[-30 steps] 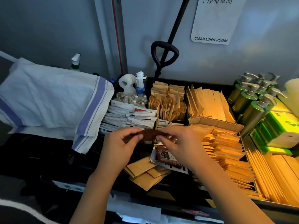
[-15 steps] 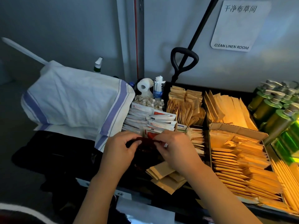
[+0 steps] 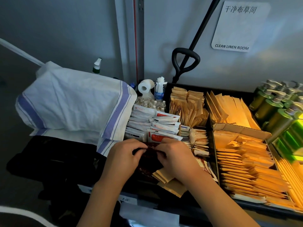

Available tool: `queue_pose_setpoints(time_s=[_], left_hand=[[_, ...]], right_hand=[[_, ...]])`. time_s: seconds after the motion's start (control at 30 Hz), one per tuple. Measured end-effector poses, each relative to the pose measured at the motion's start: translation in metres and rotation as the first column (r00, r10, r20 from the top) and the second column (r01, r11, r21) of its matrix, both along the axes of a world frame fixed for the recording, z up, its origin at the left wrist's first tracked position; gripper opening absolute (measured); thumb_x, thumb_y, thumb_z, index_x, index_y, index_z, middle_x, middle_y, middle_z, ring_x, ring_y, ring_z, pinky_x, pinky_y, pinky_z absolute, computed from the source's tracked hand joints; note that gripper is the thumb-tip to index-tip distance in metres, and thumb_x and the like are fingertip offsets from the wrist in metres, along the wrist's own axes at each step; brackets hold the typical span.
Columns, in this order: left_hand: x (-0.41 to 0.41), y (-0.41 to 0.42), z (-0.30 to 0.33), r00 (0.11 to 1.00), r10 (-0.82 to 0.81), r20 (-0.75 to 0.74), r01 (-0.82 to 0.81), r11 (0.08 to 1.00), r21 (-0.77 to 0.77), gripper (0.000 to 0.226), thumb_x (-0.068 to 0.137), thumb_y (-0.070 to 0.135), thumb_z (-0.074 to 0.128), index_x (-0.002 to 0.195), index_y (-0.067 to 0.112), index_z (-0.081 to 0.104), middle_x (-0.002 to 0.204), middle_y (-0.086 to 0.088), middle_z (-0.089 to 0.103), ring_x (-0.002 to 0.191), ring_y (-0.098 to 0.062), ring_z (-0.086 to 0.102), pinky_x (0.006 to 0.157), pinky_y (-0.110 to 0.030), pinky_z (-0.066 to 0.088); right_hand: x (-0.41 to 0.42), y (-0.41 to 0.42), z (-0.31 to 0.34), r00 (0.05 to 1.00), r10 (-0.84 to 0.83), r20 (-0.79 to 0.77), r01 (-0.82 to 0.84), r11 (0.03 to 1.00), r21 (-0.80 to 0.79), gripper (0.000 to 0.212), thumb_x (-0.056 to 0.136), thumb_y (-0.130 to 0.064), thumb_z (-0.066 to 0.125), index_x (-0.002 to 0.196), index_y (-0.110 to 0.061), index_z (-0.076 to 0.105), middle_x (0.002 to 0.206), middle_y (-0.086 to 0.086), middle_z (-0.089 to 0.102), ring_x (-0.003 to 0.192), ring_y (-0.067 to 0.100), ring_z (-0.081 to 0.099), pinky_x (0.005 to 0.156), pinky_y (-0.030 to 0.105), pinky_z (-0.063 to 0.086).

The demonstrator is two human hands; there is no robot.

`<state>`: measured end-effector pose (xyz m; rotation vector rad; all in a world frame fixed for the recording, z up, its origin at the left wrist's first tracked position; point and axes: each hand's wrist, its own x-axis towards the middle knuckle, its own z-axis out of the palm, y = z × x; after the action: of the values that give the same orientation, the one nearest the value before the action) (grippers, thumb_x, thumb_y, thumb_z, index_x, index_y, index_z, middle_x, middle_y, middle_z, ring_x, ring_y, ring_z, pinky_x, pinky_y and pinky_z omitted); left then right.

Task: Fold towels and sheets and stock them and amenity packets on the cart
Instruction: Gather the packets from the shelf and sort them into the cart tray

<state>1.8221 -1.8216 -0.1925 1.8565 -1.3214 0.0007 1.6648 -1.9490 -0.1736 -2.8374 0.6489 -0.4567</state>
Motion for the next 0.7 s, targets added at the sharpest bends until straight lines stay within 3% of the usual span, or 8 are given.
queue_pose_setpoints(time_s=[0.13,0.27,0.37,0.57,0.7], left_hand=[[-0.002,-0.002,-0.006,0.996,0.085,0.017,-0.087,0.985,0.152,0.018,0.089,0.018,0.078,0.101,0.031,0.083,0.099,0.009,0.075,0.093,-0.009,0.067,0.083,-0.019,0.047],[-0.002,0.002,-0.008,0.999,0.051,0.002,-0.050,0.995,0.088,0.018,0.089,0.021,0.079,0.105,0.029,0.082,0.101,0.014,0.075,0.095,-0.003,0.067,0.086,-0.021,0.052],[0.000,0.007,-0.012,0.999,0.032,-0.019,-0.032,0.999,0.016,0.013,0.087,0.018,0.082,0.097,0.027,0.082,0.094,0.019,0.073,0.089,0.000,0.066,0.082,-0.026,0.057],[-0.006,-0.001,-0.012,0.996,0.066,0.059,-0.075,0.985,0.157,0.010,0.094,0.022,0.073,0.096,0.025,0.082,0.095,0.011,0.075,0.089,-0.013,0.063,0.084,-0.040,0.054],[-0.007,0.002,-0.005,0.996,0.084,-0.001,-0.084,0.991,0.103,0.010,0.092,0.021,0.075,0.099,0.025,0.082,0.098,0.016,0.073,0.092,-0.004,0.065,0.085,-0.031,0.056]], right_hand=[[0.005,0.004,-0.010,0.996,0.009,-0.089,-0.008,1.000,0.009,0.024,0.096,-0.024,0.055,0.109,-0.025,0.075,0.110,-0.007,0.067,0.104,0.019,0.063,0.084,0.035,0.052],[-0.002,0.003,-0.013,0.999,-0.035,0.003,0.035,0.999,0.032,0.022,0.092,-0.021,0.065,0.110,-0.025,0.077,0.111,-0.006,0.073,0.101,0.022,0.067,0.080,0.038,0.056],[-0.004,0.002,-0.014,0.999,-0.031,0.029,0.030,0.999,0.029,0.021,0.090,-0.020,0.068,0.106,-0.027,0.079,0.104,-0.005,0.075,0.094,0.022,0.069,0.075,0.038,0.058],[0.004,-0.005,-0.021,0.995,-0.020,-0.094,0.021,1.000,0.010,0.024,0.093,-0.028,0.061,0.111,-0.032,0.077,0.107,-0.009,0.072,0.102,0.019,0.065,0.081,0.036,0.054],[-0.009,-0.009,-0.015,0.998,-0.033,-0.052,0.034,0.999,0.019,0.025,0.090,-0.036,0.069,0.114,-0.033,0.075,0.111,-0.013,0.073,0.103,0.016,0.066,0.083,0.034,0.055]])
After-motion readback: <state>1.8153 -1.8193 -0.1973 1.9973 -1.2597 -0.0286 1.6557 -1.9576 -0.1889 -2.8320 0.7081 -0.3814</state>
